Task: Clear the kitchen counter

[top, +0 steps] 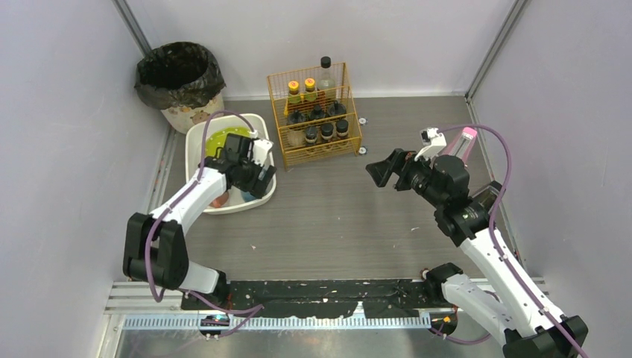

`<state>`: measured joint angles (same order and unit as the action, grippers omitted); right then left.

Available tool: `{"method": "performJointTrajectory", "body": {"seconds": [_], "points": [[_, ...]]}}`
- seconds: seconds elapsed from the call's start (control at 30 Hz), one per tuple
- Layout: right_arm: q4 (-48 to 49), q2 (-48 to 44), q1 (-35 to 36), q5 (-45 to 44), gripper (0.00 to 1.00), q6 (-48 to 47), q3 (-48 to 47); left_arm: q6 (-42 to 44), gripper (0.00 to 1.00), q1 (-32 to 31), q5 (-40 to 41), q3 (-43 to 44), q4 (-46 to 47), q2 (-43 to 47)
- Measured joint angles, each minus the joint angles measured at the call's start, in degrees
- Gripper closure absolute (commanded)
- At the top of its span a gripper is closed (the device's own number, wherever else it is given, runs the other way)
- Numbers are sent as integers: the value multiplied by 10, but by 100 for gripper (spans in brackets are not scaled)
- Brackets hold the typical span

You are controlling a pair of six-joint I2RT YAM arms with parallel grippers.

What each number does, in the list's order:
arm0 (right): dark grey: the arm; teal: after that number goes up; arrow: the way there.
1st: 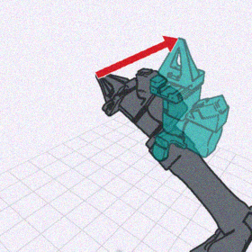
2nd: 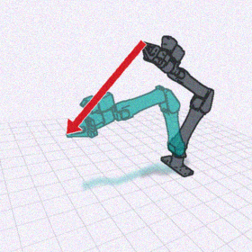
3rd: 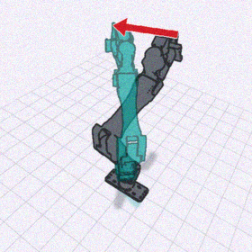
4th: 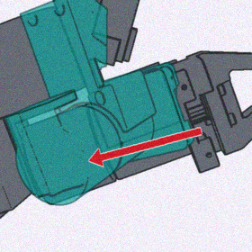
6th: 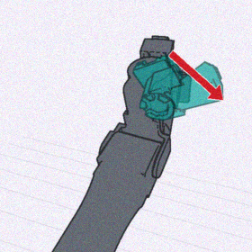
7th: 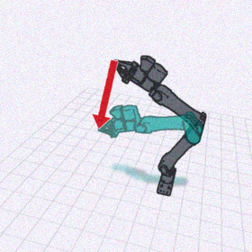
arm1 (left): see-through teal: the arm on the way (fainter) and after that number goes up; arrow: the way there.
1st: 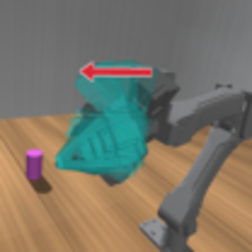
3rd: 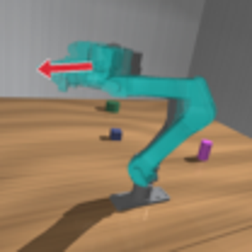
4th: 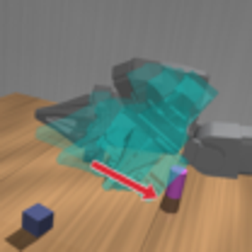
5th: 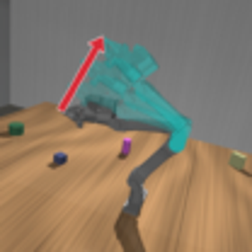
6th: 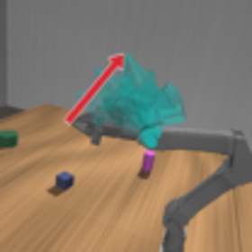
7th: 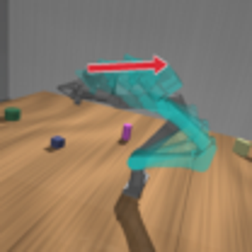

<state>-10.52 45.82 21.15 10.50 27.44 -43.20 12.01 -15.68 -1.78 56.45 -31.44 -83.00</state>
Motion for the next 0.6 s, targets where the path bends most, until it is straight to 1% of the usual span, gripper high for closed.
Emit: {"method": "performJointTrajectory", "body": {"seconds": [0.17, 0.3, 0.43, 0.6], "points": [[-33, -19, 0, -39, 4, -39, -10, -20, 1, -5, -6, 19, -32, 66], [-64, -32, 0, -84, 4, -75, -28, -42, 0, -15, -9, 42, -53, 133], [-89, -55, 0, -144, 5, -111, -44, -80, 1, -20, -7, 50, -67, 227], [-119, -91, 0, -235, 5, -148, -56, -146, 1, -20, 49, 49, -70, 360]]}}
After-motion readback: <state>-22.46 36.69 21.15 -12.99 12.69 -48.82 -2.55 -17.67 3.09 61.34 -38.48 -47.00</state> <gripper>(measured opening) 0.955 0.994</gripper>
